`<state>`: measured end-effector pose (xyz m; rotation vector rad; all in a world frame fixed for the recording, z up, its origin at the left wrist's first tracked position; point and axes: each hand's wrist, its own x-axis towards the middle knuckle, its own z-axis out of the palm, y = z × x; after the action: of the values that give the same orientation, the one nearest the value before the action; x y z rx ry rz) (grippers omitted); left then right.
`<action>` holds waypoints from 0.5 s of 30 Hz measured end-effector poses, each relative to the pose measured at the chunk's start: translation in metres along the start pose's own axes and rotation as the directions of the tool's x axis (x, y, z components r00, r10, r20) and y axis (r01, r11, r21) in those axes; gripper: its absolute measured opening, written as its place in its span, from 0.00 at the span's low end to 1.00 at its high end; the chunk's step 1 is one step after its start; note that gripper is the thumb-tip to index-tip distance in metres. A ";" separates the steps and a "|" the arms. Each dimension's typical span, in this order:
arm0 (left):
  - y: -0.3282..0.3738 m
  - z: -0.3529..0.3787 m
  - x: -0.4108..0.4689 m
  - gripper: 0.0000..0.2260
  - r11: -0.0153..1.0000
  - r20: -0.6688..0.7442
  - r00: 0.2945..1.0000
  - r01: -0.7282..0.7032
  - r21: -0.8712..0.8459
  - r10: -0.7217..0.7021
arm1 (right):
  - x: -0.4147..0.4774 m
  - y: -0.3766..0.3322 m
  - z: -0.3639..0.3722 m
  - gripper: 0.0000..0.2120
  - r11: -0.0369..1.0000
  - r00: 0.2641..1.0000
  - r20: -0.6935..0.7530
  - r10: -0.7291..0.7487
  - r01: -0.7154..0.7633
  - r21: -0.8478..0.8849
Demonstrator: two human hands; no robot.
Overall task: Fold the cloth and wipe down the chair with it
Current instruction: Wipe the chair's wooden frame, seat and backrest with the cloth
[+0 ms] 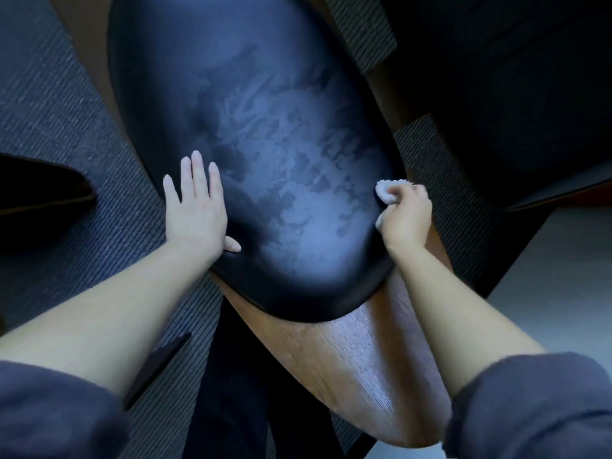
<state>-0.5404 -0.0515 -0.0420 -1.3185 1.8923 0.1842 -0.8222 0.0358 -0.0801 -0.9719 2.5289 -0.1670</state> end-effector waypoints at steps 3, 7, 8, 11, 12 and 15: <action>-0.001 -0.001 0.004 0.66 1.000 0.025 0.999 -0.030 0.000 0.030 | -0.029 -0.025 0.013 0.14 0.956 0.955 0.061 -0.292 0.289 0.043; -0.004 -0.004 0.011 0.67 0.995 0.164 0.985 -0.028 -0.095 0.043 | -0.065 -0.024 0.016 0.12 0.725 0.687 0.233 -0.688 0.667 0.172; -0.005 -0.005 0.014 0.67 0.992 0.214 0.976 -0.019 -0.124 0.045 | -0.046 -0.022 0.014 0.12 0.768 0.742 0.200 -0.639 0.628 0.127; -0.006 -0.007 0.023 0.66 0.986 0.317 0.946 -0.007 -0.169 0.061 | 0.019 -0.016 0.015 0.15 0.980 0.981 -0.010 -0.194 0.193 -0.041; -0.007 -0.007 0.025 0.66 0.985 0.332 0.941 -0.007 -0.175 0.066 | 0.028 -0.020 0.015 0.16 0.999 0.998 -0.043 -0.048 0.047 -0.025; -0.008 -0.008 0.028 0.67 0.984 0.379 0.924 0.015 -0.176 0.054 | -0.002 -0.054 0.031 0.15 0.981 0.981 -0.013 -0.194 0.194 -0.006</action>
<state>-0.5418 -0.0796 -0.0530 -1.2699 1.5814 0.5895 -0.7744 -0.0022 -0.0931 -1.2228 2.4447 -0.2254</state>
